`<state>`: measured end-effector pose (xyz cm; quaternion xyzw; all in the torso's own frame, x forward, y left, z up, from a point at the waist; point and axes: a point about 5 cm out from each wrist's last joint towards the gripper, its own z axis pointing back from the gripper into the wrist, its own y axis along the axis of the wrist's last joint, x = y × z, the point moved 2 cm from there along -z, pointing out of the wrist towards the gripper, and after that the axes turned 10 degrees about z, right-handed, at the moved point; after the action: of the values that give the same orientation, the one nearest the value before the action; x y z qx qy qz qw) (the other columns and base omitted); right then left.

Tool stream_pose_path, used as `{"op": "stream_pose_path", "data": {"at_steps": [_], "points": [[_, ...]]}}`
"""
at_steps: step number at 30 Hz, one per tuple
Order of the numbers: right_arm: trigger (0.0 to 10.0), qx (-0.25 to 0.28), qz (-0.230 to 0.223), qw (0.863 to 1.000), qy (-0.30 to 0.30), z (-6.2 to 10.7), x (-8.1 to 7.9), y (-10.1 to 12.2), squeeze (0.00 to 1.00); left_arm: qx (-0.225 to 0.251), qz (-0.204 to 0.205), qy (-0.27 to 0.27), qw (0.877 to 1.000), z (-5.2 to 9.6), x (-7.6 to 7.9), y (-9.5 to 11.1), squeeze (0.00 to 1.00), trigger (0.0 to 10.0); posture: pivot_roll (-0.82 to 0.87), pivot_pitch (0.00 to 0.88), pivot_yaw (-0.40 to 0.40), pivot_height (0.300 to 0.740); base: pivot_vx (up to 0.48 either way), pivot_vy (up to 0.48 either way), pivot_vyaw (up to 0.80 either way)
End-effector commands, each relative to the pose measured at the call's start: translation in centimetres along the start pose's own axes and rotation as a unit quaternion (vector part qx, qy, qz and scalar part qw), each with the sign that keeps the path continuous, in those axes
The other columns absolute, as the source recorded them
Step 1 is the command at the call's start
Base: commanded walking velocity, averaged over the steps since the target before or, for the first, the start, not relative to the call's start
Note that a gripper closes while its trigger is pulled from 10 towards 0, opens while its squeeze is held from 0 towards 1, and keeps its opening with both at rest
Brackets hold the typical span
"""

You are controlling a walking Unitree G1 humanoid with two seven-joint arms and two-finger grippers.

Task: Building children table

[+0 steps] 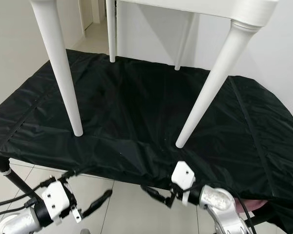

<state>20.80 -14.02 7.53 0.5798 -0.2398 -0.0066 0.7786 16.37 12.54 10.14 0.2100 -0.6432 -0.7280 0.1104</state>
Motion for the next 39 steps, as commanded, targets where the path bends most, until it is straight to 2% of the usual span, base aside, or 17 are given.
{"op": "stream_pose_path", "data": {"at_steps": [1,10,12,14,18,20,22,26,29,30,31,32,33,34,36,38,39], "points": [[10.0,-0.013,0.004,0.999,0.035,0.5,-0.4,-0.6,0.0,-0.006,-0.003,-0.033,0.999,0.3,0.5,0.1,0.0,10.0,0.05,0.005,-0.094,0.74,0.0,0.0,0.0],[10.0,-0.023,-0.001,0.997,0.076,0.8,-1.1,-1.0,0.0,-0.013,0.006,-0.06,0.998,0.5,0.9,-0.1,0.0,10.0,0.04,0.0,-0.091,0.74,0.0,0.0,0.0],[10.0,-0.046,-0.004,0.992,0.115,1.4,-1.9,-1.8,0.0,-0.044,0.019,-0.095,0.994,1.2,2.3,-1.7,0.0,10.0,0.04,0.0,-0.091,0.74,0.0,0.0,0.0],[10.0,-0.073,-0.006,0.987,0.144,2.0,-2.5,-2.9,0.0,-0.065,0.025,-0.103,0.992,2.0,3.2,-3.1,0.0,10.0,0.04,0.0,-0.091,0.74,0.0,0.0,0.0],[10.0,-0.099,-0.002,0.983,0.154,2.5,-2.8,-4.1,0.0,-0.098,0.013,-0.109,0.989,3.2,3.3,-4.7,0.0,10.0,0.04,0.0,-0.089,0.74,0.0,0.0,0.0],[10.0,-0.128,-0.005,0.977,0.169,3.0,-3.3,-5.5,0.0,-0.138,0.023,-0.124,0.982,4.5,3.9,-6.2,0.0,10.0,0.04,0.0,-0.084,0.74,0.0,0.0,0.0],[10.0,-0.137,-0.005,0.975,0.175,3.2,-3.5,-5.9,0.0,-0.15,0.024,-0.131,0.98,4.9,4.2,-6.6,0.0,10.0,0.05,0.0,-0.083,0.74,0.0,0.0,0.0],[10.0,-0.183,-0.017,0.964,0.193,3.7,-4.9,-8.0,0.0,-0.197,0.049,-0.131,0.97,6.2,4.9,-9.1,0.0,10.0,0.05,0.0,-0.079,0.74,0.0,0.0,0.0],[10.0,-0.19,-0.02,0.962,0.192,3.7,-5.1,-8.4,0.0,-0.208,0.055,-0.13,0.968,6.5,4.9,-9.8,0.0,10.0,0.05,0.0,-0.075,0.74,0.0,0.0,0.0],[10.0,-0.201,-0.021,0.961,0.187,3.6,-5.3,-8.9,0.0,-0.226,0.063,-0.123,0.964,6.8,4.9,-10.8,0.0,10.0,0.05,0.0,-0.075,0.74,0.0,0.0,0.0],[10.0,-0.222,-0.033,0.961,0.158,3.2,-5.5,-9.9,0.0,-0.266,0.084,-0.094,0.956,7.5,4.7,-12.9,0.0,10.0,0.04,0.0,-0.063,0.74,0.0,0.0,0.0],[10.0,-0.222,-0.033,0.961,0.158,3.2,-5.5,-9.9,0.0,-0.266,0.084,-0.094,0.956,7.5,4.7,-12.9,0.0,10.0,0.04,0.0,-0.063,0.74,0.0,0.0,0.0],[10.0,-0.232,-0.042,0.962,0.14,3.0,-5.5,-10.4,0.0,-0.284,0.095,-0.077,0.951,7.8,4.7,-13.9,0.0,10.0,0.04,0.0,-0.063,0.74,0.0,0.0,0.0],[10.0,-0.259,-0.059,0.96,0.09,2.7,-5.4,-11.5,0.0,-0.314,0.121,-0.03,0.941,8.4,4.4,-15.6,0.0,10.0,0.03,0.0,-0.056,0.74,0.0,0.0,0.0],[10.0,-0.264,-0.06,0.959,0.081,2.7,-5.3,-11.8,0.0,-0.317,0.125,-0.022,0.94,8.5,4.4,-15.9,0.0,10.0,0.03,0.0,-0.056,0.74,0.0,0.0,0.0],[10.0,-0.296,-0.076,0.952,0.023,2.9,-5.1,-13.0,0.0,-0.34,0.161,0.04,0.926,8.5,3.9,-17.3,0.0,10.0,0.03,0.0,-0.052,0.74,0.0,0.0,0.0],[10.0,-0.296,-0.076,0.952,0.023,2.9,-5.1,-13.0,0.0,-0.34,0.161,0.04,0.926,8.5,3.9,-17.3,0.0,10.0,0.03,0.0,-0.052,0.74,0.0,0.0,0.0]]}}
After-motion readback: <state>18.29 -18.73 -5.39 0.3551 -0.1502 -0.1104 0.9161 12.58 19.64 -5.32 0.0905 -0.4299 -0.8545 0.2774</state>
